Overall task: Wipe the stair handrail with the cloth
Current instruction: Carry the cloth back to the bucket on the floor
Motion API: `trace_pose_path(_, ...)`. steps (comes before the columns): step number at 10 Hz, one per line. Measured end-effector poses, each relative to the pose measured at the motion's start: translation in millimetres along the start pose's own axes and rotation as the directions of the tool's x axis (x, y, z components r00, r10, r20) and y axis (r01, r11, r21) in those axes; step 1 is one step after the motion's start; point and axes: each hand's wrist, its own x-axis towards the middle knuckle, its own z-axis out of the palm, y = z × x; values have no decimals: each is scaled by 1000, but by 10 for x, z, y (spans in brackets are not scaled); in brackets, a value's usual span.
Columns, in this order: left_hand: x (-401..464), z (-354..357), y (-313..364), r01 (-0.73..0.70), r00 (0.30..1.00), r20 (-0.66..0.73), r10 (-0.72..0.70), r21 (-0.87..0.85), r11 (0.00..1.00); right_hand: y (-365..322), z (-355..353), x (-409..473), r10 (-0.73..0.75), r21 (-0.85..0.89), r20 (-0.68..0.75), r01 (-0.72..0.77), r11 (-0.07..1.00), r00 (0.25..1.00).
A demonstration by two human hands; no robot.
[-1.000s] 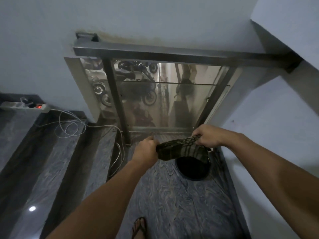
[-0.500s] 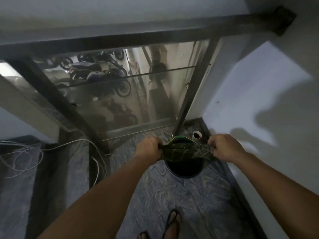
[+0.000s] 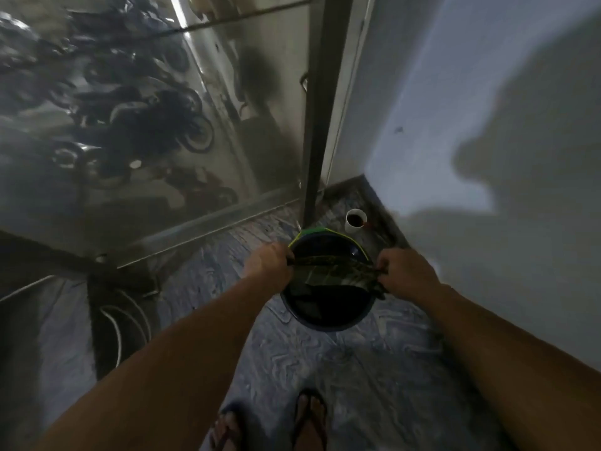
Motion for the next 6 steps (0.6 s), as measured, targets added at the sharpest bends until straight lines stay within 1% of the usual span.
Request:
trace_pose_path(1,345,255,-114,-1,1000,29,0,22,1000,102,280,282,13,35,7,-14,999,1000)
trace_pose_path(2,654,479,-190,-16,1000,10,15,17,1000,169,578,544,46,42,-27,-44,998,999)
trace_pose_path(4,1150,1044,-400,-73,997,21,73,-5,997,342,1229,1007,98,121,-55,-91,988,994)
trace_pose_path(5,1278,1325,-490,-131,991,25,132,-32,991,406,1517,1130,133,150,-63,-123,981,989)
trace_pose_path(6,1237,1550,-576,-222,963,165,215,22,975,458,1790,1084,157,119,8,-157,980,988)
